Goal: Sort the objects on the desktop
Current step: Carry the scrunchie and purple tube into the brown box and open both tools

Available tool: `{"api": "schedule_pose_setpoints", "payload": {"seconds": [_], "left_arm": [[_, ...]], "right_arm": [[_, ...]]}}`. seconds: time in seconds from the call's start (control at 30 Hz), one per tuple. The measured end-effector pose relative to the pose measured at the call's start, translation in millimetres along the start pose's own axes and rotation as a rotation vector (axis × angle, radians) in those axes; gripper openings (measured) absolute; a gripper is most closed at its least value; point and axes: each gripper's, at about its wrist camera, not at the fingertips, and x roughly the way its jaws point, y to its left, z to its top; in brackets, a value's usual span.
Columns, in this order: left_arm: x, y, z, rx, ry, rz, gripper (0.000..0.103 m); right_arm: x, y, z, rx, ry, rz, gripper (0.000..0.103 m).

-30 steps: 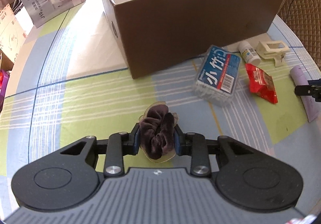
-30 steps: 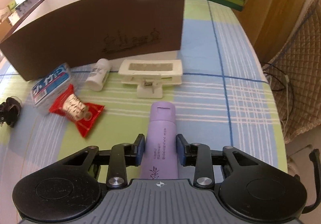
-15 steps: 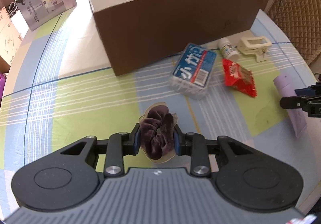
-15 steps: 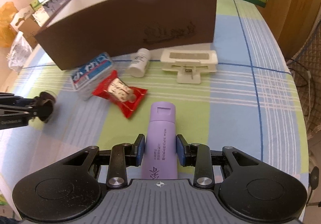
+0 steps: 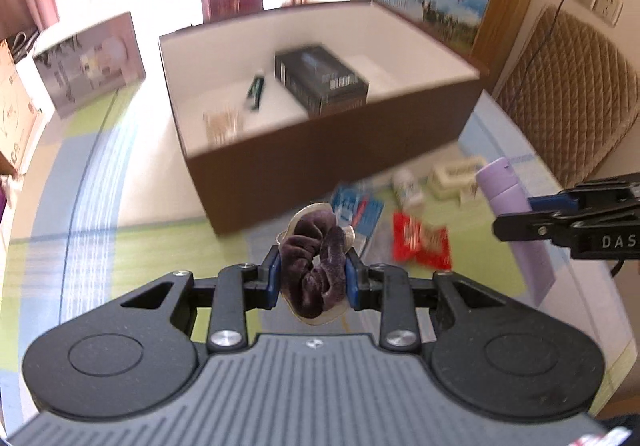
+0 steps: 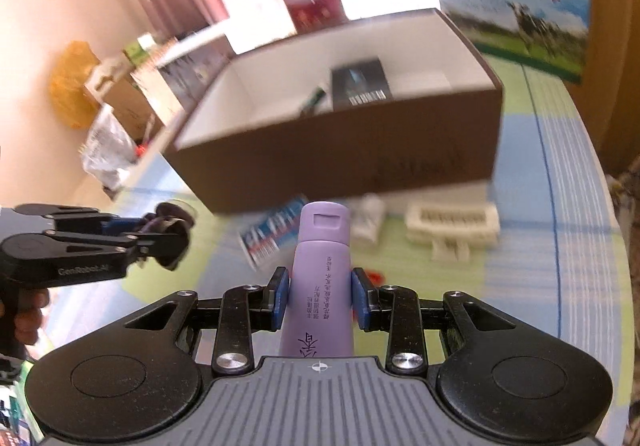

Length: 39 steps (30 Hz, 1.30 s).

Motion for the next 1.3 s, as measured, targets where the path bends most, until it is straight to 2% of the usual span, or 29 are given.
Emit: {"api": "schedule_pose_setpoints", "payload": {"seconds": [0.27, 0.53, 0.77, 0.93, 1.07, 1.3], "left_arm": [[-6, 4, 51, 0.023, -0.095, 0.008, 0.026], [5, 16, 99, 0.000, -0.112, -0.001, 0.026], [24, 27, 129, -0.008, -0.102, 0.007, 0.026], [45, 31, 139, -0.005, -0.063, 0.017, 0.026], [68, 33, 142, -0.006, -0.013, 0.023, 0.026], [105, 34, 139, 0.015, 0.083, 0.009, 0.026]], "right_arm": [[-1, 15, 59, -0.093, -0.099, 0.032, 0.030], [11, 17, 116, -0.154, -0.165, 0.043, 0.030], [36, 2, 151, -0.228, -0.186, 0.005, 0.030], [61, -14, 161, -0.280, -0.158, -0.034, 0.030], [81, -27, 160, -0.304, -0.115, -0.031, 0.030], [118, -37, 151, -0.416, 0.047, 0.013, 0.030]]}}
